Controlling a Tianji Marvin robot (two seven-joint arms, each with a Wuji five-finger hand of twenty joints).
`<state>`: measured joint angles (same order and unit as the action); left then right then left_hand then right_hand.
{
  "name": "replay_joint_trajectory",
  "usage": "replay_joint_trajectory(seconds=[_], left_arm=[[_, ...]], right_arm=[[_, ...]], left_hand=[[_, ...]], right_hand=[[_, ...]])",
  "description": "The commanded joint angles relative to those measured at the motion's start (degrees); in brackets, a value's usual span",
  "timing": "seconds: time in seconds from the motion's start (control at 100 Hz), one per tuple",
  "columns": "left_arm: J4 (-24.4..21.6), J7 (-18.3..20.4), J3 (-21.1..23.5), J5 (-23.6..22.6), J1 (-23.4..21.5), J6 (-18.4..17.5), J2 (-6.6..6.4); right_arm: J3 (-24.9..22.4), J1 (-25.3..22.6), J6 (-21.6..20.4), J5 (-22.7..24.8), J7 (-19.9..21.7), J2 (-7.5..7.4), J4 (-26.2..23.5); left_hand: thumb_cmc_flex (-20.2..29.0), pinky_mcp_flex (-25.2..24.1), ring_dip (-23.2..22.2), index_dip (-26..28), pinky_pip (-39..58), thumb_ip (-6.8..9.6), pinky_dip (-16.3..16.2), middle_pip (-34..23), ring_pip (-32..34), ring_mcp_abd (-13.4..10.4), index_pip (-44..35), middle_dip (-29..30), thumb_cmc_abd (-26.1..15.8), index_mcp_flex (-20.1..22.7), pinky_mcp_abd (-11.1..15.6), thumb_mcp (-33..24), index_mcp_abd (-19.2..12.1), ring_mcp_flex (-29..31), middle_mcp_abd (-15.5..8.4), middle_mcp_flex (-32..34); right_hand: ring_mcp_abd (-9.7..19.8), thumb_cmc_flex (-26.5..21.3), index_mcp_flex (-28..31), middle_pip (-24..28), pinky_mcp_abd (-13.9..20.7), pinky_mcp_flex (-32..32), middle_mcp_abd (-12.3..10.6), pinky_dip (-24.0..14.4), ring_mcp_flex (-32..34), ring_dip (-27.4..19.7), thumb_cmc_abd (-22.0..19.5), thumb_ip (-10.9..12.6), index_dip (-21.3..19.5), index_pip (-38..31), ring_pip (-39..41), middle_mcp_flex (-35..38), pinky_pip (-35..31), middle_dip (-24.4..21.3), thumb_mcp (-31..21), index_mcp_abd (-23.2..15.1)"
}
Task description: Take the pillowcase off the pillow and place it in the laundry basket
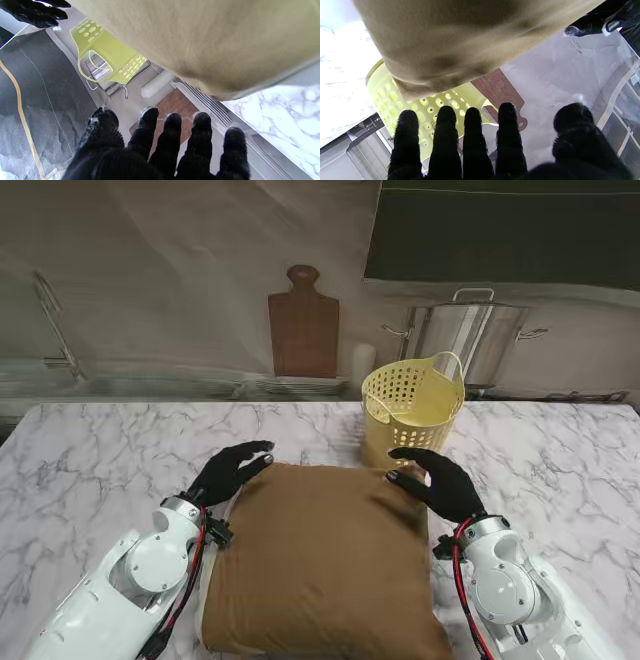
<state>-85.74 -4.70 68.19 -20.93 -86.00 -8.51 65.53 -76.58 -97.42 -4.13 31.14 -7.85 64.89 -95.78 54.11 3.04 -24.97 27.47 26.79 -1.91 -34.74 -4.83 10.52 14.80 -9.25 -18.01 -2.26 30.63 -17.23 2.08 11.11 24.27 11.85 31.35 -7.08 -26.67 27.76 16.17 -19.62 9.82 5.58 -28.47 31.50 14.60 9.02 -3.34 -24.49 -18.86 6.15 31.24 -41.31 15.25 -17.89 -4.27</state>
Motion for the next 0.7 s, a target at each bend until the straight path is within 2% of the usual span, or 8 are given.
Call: replay_joint_trajectory(seconds=[0.0,0.34,0.52,0.56,0.65,0.69], left_arm=[[0.4,0.71,-0.13,0.37,0.35,0.45,0.25],[-1.07,0.48,0.62,-0.73,-0.88,0.23,0.08],[-2.06,-0.12,1.01,-1.6,-1.59,-0.39,0.05],[-2.38,-0.45,1.33,-1.92,-1.93,-0.64,0.05],[-3.72,1.22,2.88,-3.44,-2.64,-0.94,-0.59],[-4.42,2.45,3.84,-4.52,-2.88,-1.17,-1.0]], right_arm=[[-0.1,0.0,0.29,-0.02,0.14,0.12,0.08],[-0.54,-1.09,-0.11,0.57,-0.43,0.15,-0.97],[-0.44,-1.12,-0.03,0.73,-0.47,0.14,-1.14],[-0.39,-1.06,0.05,0.77,-0.42,0.13,-1.16],[-0.39,-1.05,-0.23,1.25,-0.62,0.1,-1.28],[-0.44,-1.11,-0.36,1.39,-0.69,0.1,-1.33]], left_hand=[[0.62,-0.44,-0.62,0.21,4.23,0.81,-0.82,-0.08,0.19,0.4,-0.3,-0.23,-3.23,0.23,-0.48,0.07,-0.81,0.11,-0.59,-0.85],[0.56,-0.31,-0.57,0.19,4.2,0.8,-0.8,0.48,0.1,0.05,-0.26,-0.01,-3.24,0.14,-0.41,0.11,-0.92,-0.03,-0.47,-2.34],[0.7,-0.24,0.03,-0.02,3.92,0.78,-0.52,4.87,-1.0,-1.21,0.33,2.54,-3.23,-1.26,0.51,0.07,-1.14,-2.3,-0.8,-14.49],[0.79,0.01,0.83,-0.14,3.55,0.73,-0.05,4.69,-1.41,-1.42,0.49,5.5,-3.09,-1.59,0.79,0.15,-1.27,-2.62,-0.91,-16.45],[0.57,-0.04,1.75,-1.14,3.17,0.8,0.37,5.45,-1.96,-1.33,2.35,8.31,-2.09,-5.07,0.88,0.07,-2.02,-3.31,-0.95,-20.05],[-0.05,-0.22,1.95,-1.89,2.99,0.73,0.51,5.51,-1.97,-1.3,4.13,8.98,-1.3,-9.12,0.86,0.39,-2.19,-3.39,-0.8,-20.63]], right_hand=[[-0.25,-0.72,-0.45,0.47,-0.41,-0.2,-0.15,0.26,0.67,1.12,-1.3,1.37,-0.3,0.47,0.58,-0.37,-0.94,0.01,1.39,0.43],[-0.18,-0.66,-0.46,0.48,-0.46,-0.18,-0.12,0.25,0.69,1.13,-1.29,1.36,-0.3,0.49,0.59,-0.35,-0.95,-0.01,1.46,0.49],[-0.25,-0.69,-0.46,0.45,-0.45,-0.21,-0.09,0.27,0.66,1.12,-1.3,1.37,-0.29,0.52,0.57,-0.4,-0.91,-0.02,1.42,0.56],[-0.18,-0.68,-0.51,0.44,-0.44,-0.18,-0.13,0.26,0.63,1.12,-1.29,1.36,-0.28,0.55,0.56,-0.4,-0.93,-0.03,1.43,0.56],[-0.23,-0.63,-0.47,0.48,-0.51,-0.12,-0.14,0.25,0.8,1.14,-1.28,1.35,-0.29,0.53,0.63,-0.33,-0.96,-0.02,1.46,0.44],[-0.16,-0.6,-0.45,0.44,-0.44,-0.12,-0.18,0.25,0.74,1.13,-1.31,1.36,-0.29,0.53,0.6,-0.4,-0.97,-0.03,1.46,0.43]])
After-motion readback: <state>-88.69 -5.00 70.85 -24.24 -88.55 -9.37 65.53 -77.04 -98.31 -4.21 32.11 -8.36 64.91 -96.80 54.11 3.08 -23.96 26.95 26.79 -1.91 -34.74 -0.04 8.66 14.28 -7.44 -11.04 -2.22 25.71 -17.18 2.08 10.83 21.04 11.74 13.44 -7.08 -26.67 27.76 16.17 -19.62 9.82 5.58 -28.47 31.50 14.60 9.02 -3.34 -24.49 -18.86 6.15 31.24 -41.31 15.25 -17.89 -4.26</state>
